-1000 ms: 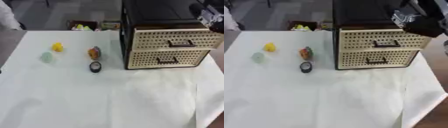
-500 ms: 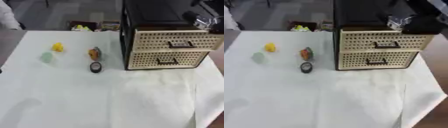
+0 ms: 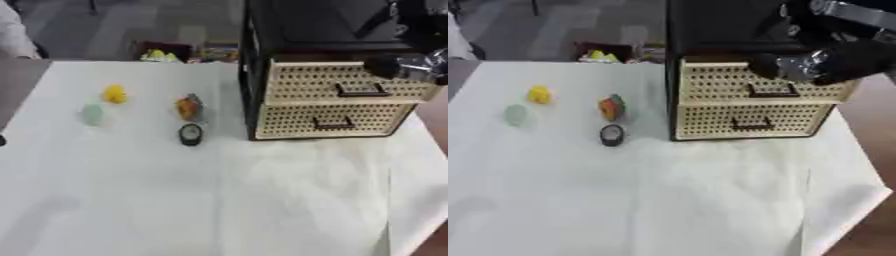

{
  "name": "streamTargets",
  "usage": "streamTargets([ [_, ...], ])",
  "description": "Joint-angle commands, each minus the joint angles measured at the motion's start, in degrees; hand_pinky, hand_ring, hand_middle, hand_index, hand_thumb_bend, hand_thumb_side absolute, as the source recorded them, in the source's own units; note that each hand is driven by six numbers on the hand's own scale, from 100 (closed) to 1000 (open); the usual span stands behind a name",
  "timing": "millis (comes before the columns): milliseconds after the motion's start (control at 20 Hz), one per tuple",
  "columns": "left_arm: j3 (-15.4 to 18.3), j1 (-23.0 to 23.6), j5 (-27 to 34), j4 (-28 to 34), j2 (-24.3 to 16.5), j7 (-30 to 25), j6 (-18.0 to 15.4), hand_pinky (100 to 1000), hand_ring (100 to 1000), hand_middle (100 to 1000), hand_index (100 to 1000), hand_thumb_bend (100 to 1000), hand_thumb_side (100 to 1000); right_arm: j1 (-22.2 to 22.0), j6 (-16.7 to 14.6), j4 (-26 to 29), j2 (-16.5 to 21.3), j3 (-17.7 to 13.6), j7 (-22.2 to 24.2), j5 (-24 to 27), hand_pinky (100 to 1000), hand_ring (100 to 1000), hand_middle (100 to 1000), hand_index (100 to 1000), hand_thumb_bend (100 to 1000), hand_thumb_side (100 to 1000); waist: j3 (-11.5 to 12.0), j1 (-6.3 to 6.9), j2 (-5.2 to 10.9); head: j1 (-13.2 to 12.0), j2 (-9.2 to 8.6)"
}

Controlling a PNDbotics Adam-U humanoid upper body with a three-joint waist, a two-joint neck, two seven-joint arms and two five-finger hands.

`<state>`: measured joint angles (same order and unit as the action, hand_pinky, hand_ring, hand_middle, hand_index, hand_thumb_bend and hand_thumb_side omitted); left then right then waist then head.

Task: Pick up objects from table and place into drawer.

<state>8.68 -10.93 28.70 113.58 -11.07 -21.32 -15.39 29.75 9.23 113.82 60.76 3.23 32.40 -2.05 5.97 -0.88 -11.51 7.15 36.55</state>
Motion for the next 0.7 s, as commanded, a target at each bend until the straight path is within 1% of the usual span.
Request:
streamTargets([
  [50,0.3,-0.4,0.0,1.0,-1.6,0.1,-0.1,485,591,573,734,100,962,1.0,0.5,0.8,2.6,-0.4,2.3,2.4,100,100,100,788,434,765,-0.1,-0.09,0.99,-0.2,-0.17],
  [250,0.3,-0.5,0.0,1.0,-1.7,0.2,0.0,484,590,572,732,100,963,0.8,1.4,0.3,3.0,-0.3,3.8,4.4,100,100,100,752,434,765,-0.4,-0.26,1.05,-0.4,-0.12],
  [450,0.3,-0.5,0.0,1.0,-1.8,0.2,0.2,484,590,572,731,100,964,0.5,1.7,-0.2,3.4,-0.1,6.0,5.4,100,100,100,760,434,765,-0.6,-0.41,1.09,-0.5,-0.08],
  [700,0.3,-0.5,-0.2,1.0,-1.7,0.1,0.3,483,589,569,723,100,964,-0.3,2.1,-0.8,3.4,0.5,8.1,4.8,100,100,100,774,434,765,-0.5,-0.44,1.05,-0.5,-0.2],
])
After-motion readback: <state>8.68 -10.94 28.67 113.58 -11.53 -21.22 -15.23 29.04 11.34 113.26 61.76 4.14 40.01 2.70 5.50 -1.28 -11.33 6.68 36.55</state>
